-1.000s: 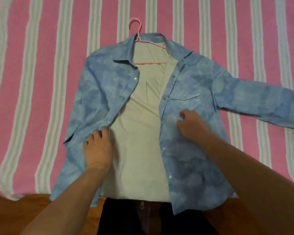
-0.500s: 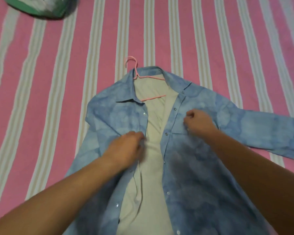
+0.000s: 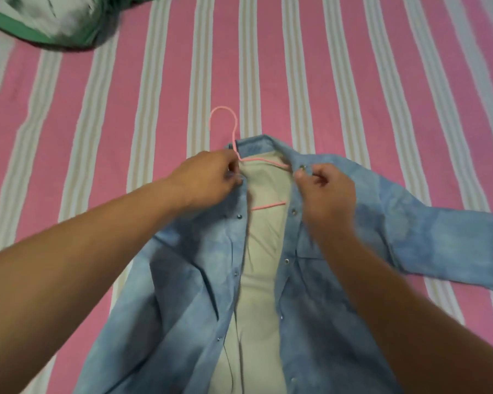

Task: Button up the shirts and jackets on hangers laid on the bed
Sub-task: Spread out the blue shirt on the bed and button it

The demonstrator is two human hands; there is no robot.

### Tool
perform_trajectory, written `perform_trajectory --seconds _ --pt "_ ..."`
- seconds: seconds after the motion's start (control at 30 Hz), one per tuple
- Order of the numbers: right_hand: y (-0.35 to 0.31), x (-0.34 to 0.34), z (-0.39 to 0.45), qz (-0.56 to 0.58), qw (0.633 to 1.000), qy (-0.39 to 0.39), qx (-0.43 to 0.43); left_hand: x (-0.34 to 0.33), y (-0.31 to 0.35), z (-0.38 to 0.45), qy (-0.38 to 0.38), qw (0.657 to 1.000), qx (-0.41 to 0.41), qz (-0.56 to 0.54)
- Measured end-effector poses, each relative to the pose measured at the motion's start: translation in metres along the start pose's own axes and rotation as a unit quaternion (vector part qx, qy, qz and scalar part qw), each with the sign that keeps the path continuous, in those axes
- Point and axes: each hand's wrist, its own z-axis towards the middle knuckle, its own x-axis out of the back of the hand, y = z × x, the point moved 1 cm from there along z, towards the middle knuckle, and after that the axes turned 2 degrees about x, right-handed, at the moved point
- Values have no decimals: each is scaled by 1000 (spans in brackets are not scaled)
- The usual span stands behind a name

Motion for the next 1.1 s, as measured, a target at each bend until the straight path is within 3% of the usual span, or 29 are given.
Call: perform_trajectory --seconds 0.07,0.17,0.27,0.57,0.87,1.1 --pt "-7 -1 -25 -28 998 -12 62 5 10 -16 14 989 65 -129" --pt "-7 -16 -52 -59 991 -24 118 3 19 -36 -40 922 171 -344" --pt "-6 -33 -60 -58 990 -25 126 -1 22 -40 -48 880 210 -424" --pt "-5 -45 -68 51 999 6 10 -5 32 -46 -57 858 234 -454" --pt "0 -44 -70 22 995 -22 93 -4 31 -49 -64 855 246 -451" --pt "12 -36 -73 -2 989 -93 116 -10 35 -59 -62 914 171 -363"
